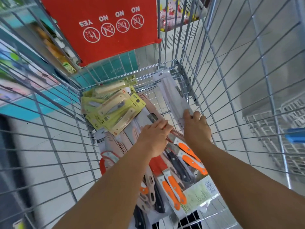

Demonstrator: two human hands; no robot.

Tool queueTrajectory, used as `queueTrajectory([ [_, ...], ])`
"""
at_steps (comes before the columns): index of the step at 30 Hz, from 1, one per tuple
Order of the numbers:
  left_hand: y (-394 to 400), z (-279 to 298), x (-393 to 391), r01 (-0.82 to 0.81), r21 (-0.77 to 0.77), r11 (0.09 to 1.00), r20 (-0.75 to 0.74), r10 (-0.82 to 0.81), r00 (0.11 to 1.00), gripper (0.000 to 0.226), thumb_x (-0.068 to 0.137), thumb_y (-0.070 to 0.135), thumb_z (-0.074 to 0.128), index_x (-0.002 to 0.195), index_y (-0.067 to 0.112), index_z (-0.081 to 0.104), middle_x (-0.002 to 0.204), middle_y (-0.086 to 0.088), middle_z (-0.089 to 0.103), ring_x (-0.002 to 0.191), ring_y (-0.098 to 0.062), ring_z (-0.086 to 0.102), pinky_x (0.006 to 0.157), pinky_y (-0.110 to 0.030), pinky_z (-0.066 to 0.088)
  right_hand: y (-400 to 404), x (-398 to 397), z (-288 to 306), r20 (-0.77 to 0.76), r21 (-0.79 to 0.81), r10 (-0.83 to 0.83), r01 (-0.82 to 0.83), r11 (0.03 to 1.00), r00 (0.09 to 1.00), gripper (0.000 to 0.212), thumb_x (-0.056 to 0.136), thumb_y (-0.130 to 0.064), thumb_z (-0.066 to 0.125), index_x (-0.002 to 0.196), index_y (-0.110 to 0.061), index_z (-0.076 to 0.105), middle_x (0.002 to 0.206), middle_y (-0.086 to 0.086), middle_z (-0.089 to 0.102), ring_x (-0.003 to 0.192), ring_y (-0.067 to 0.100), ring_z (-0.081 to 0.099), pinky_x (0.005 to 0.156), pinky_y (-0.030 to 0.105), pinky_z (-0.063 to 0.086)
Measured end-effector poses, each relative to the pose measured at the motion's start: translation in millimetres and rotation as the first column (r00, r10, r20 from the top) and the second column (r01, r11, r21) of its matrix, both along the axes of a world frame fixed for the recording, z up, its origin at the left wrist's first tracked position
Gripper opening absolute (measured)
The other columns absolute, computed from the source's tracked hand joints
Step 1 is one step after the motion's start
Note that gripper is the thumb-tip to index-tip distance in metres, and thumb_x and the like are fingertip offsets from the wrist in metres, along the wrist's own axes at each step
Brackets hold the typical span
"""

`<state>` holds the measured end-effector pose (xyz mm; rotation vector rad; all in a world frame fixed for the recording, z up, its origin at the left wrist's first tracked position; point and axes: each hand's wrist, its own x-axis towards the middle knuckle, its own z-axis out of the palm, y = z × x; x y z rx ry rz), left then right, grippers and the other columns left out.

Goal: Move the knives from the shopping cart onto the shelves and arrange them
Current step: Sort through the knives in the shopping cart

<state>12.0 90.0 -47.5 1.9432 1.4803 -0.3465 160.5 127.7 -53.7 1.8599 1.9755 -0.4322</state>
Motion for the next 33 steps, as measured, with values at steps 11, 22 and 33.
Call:
queueTrajectory([
  [11, -18, 7, -3, -0.250, 0.114, 0.961, 0.026, 0.249, 0.968, 0.065, 0.097, 0.031, 0.049, 0.151, 0.024, 0.013, 0.159, -0.002, 0.007, 0.147, -0.023, 0.003, 0.117, -0.042, 0.012, -24, 16, 9, -0.323, 0.031, 0.038, -0.029, 0.999, 0.946, 0.046, 0.098, -0.028, 0.042, 0.143, -0.019, 0.036, 0.148, 0.003, 0.030, 0.134, 0.025, 0.030, 0.110, 0.037, 0.029],
  [22, -75, 18, 0, -0.629, 0.003, 0.778, -0.013, 0.629, 0.778, 0.072, 0.091, 0.037, 0.058, 0.148, 0.019, 0.018, 0.152, -0.008, 0.023, 0.140, -0.027, 0.021, 0.116, -0.039, 0.022, -70, 22, 20, -0.287, -0.163, -0.051, 0.003, 0.987, 0.956, 0.058, 0.087, -0.037, 0.065, 0.136, -0.018, 0.042, 0.132, 0.012, 0.041, 0.119, 0.033, 0.045, 0.100, 0.043, 0.042],
  [33, -99, 35, 44, -0.842, -0.115, 0.527, -0.151, 0.828, 0.540, 0.078, 0.080, 0.050, 0.069, 0.136, 0.012, 0.030, 0.130, -0.013, 0.045, 0.115, -0.032, 0.052, 0.086, -0.041, 0.047, -80, 27, 26, -0.270, -0.136, -0.015, -0.023, 0.990, 0.963, 0.057, 0.082, -0.031, 0.072, 0.124, -0.006, 0.042, 0.124, 0.016, 0.043, 0.113, 0.034, 0.046, 0.094, 0.041, 0.044],
])
